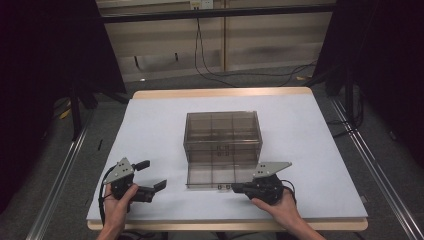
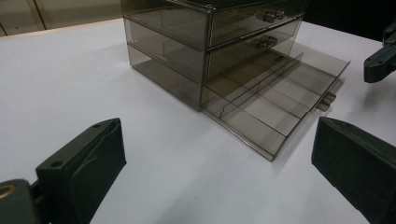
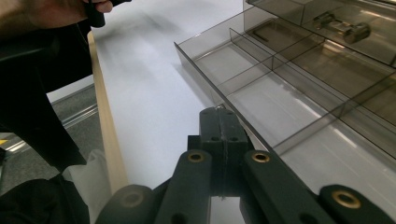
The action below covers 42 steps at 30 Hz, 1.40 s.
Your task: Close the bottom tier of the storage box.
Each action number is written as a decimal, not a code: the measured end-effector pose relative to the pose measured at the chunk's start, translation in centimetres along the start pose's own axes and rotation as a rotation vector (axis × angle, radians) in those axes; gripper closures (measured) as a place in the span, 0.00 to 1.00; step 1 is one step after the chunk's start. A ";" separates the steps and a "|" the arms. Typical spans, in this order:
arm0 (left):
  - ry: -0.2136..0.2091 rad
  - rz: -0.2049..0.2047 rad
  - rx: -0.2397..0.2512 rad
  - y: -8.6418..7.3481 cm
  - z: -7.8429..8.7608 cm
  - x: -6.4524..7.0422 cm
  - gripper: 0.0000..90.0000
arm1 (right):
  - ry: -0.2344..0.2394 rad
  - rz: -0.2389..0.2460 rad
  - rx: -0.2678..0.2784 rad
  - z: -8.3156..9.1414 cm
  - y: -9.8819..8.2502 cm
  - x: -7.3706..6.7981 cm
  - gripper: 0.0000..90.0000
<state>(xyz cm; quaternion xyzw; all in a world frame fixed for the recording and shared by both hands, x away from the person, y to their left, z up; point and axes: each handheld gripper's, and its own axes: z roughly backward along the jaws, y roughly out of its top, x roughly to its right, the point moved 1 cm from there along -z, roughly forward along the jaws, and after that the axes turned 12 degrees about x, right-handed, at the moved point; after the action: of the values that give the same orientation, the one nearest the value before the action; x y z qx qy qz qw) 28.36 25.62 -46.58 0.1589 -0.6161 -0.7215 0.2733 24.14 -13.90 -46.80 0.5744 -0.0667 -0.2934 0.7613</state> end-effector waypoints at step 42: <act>0.005 0.007 0.002 -0.1 0.1 -0.1 0.03 | -0.016 -0.008 -0.065 -2.4 -0.7 1.5 1.00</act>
<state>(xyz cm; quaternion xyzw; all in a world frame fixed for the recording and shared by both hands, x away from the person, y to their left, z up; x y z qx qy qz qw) 28.37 25.76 -46.65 0.1586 -0.6166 -0.7195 0.2772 26.16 -12.76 -48.56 0.5474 -0.0610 -0.3031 0.7776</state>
